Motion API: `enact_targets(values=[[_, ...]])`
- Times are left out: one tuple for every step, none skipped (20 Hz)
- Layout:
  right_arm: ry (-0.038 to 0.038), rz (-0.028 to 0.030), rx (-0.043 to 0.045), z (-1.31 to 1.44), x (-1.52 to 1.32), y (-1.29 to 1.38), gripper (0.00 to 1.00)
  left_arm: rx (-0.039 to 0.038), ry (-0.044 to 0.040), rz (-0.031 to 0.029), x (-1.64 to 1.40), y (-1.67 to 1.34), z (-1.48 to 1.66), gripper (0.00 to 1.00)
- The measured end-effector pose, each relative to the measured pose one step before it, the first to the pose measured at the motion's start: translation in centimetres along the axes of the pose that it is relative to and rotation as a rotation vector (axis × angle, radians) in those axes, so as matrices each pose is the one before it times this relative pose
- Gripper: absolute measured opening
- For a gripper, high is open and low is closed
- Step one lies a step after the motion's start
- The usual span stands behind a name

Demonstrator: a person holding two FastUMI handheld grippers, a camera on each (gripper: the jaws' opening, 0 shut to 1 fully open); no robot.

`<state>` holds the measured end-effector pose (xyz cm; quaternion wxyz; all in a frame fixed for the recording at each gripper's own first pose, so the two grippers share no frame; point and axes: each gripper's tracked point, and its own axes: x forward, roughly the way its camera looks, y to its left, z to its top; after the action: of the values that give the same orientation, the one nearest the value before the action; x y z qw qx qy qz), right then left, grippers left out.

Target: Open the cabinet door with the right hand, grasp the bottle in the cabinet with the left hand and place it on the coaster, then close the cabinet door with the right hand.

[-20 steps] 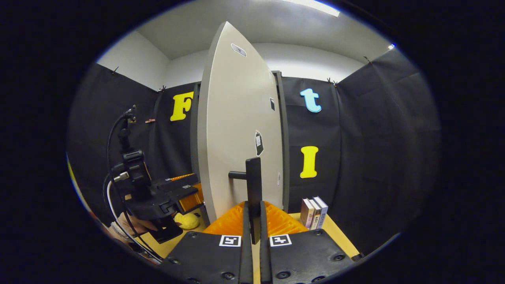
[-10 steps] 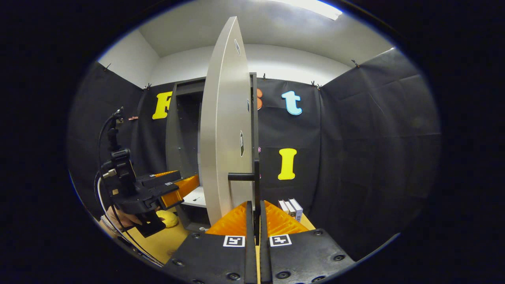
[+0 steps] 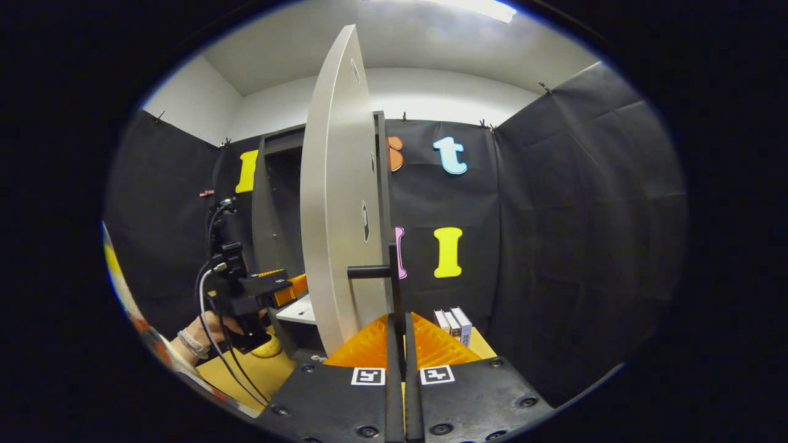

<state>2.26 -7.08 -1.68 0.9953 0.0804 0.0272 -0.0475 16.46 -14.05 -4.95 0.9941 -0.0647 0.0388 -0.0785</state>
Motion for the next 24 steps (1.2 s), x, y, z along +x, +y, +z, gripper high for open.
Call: enact_targets(values=[[0.00625, 0.00097, 0.00836, -0.077, 0.017, 0.049, 0.06, -0.00844, 0.00475, 0.00604, 1.437, 0.569, -0.184, 0.95], [0.00999, 0.00412, 0.01206, -0.27, -0.079, 0.03, 0.06, -0.00832, 0.00818, 0.00524, 1.549, 0.592, -0.336, 0.95], [0.00472, 0.00192, 0.00884, -0.069, -0.236, -0.043, 0.06, -0.00658, 0.00451, 0.0077, 1.413, 0.467, -0.238, 0.95], [-0.0016, 0.00118, 0.00536, 0.048, -0.456, -0.056, 0.06, -0.00316, 0.00007, 0.00811, 1.428, 0.411, -0.224, 0.95], [-0.00671, -0.00742, 0.00075, 0.341, -0.604, -0.139, 0.06, 0.00266, 0.00271, 0.00436, 1.507, 0.354, -0.261, 0.94], [-0.00384, -0.01398, 0.00145, 0.192, -0.604, -0.142, 0.06, 0.01113, 0.00842, 0.00542, 1.415, 0.261, -0.56, 0.95], [-0.00198, -0.01237, 0.00765, 0.125, -0.796, -0.141, 0.06, 0.01867, 0.01164, 0.01027, 1.028, 0.293, -0.568, 0.95], [-0.00576, -0.02169, 0.01189, 0.169, -0.295, -0.25, 0.06, 0.01703, 0.0055, 0.00392, 1.046, 0.025, -0.52, 0.95], [-0.0086, -0.02482, 0.01006, 0.32, -0.319, -0.63, 0.07, 0.00477, -0.0018, 0.00226, 0.938, 0.071, -0.309, 0.94], [-0.00627, -0.02393, 0.0086, 0.174, -0.108, -0.405, 0.07, -0.00232, -0.0007, 0.00295, 0.825, 0.021, -0.358, 0.95], [-0.00452, -0.01709, 0.00568, 0.144, -0.253, -0.361, 0.06, -0.00753, 0.00192, 0.0031, 0.817, 0.066, -0.237, 0.95], [-0.00725, -0.01774, 0.00219, 0.081, -0.053, -0.208, 0.06, -0.0059, 0.00787, 0.0023, 0.731, 0.194, -0.482, 0.95], [-0.00864, -0.01433, 0.00314, 0.195, -0.037, -0.239, 0.06, -0.00492, 0.01792, 0.00049, 0.973, 0.265, -0.585, 0.95], [-0.00162, -0.00442, 0.00636, 0.05, 0.009, 0.176, 0.06, -0.0033, 0.01915, 0.00639, 0.79, 0.286, -0.686, 0.95], [-0.00055, 0.00262, 0.00632, 0.034, -0.047, 0.271, 0.06, -0.00033, 0.0097, 0.0083, 0.651, 0.28, -0.319, 0.95], [-0.00188, 0.004, 0.00387, 0.039, 0.142, 0.203, 0.06, 0.00189, 0.00143, 0.00896, 0.672, 0.193, -0.222, 0.95], [-0.0001, -0.00163, -0.00029, 0.029, 0.116, 0.057, 0.06, 0.00006, -0.00197, 0.00387, 0.554, 0.147, -0.028, 0.95], [0.00207, -0.00373, -0.00413, -0.09, 0.103, -0.105, 0.06, -0.00244, 0.001, 0.00117, 0.445, 0.014, -0.116, 0.95], [0.00515, -0.00643, -0.00409, -0.137, 0.186, -0.101, 0.06, -0.00086, 0.00668, 0.00321, 0.384, 0.104, -0.117, 0.95], [0.00577, -0.00154, -0.00468, -0.174, 0.146, 0.057, 0.06, 0.00118, 0.0026, -0.00149, 0.411, -0.013, -0.144, 0.94], [0.00567, 0.00318, -0.00262, -0.176, 0.084, 0.169, 0.06, 0.00463, 0.00417, 0.00756, 0.679, 0.106, -0.183, 0.91], [0.00495, 0.00243, -0.00208, -0.112, 0.017, 0.205, 0.06, 0.00465, -0.00483, 0.01026, -0.177, 0.298, 0.001, 0.82], [0.00409, 0.00364, -0.00286, -0.095, 0.018, 0.124, 0.06, 0.00485, 0.0058, -0.00623, -0.369, -0.289, 0.11, 0.74], [0.00022, 0.00076, -0.00402, 0.023, 0.023, 0.138, 0.06, -0.00114, 0.00663, -0.01261, -0.259, -0.162, 0.084, 0.72]])
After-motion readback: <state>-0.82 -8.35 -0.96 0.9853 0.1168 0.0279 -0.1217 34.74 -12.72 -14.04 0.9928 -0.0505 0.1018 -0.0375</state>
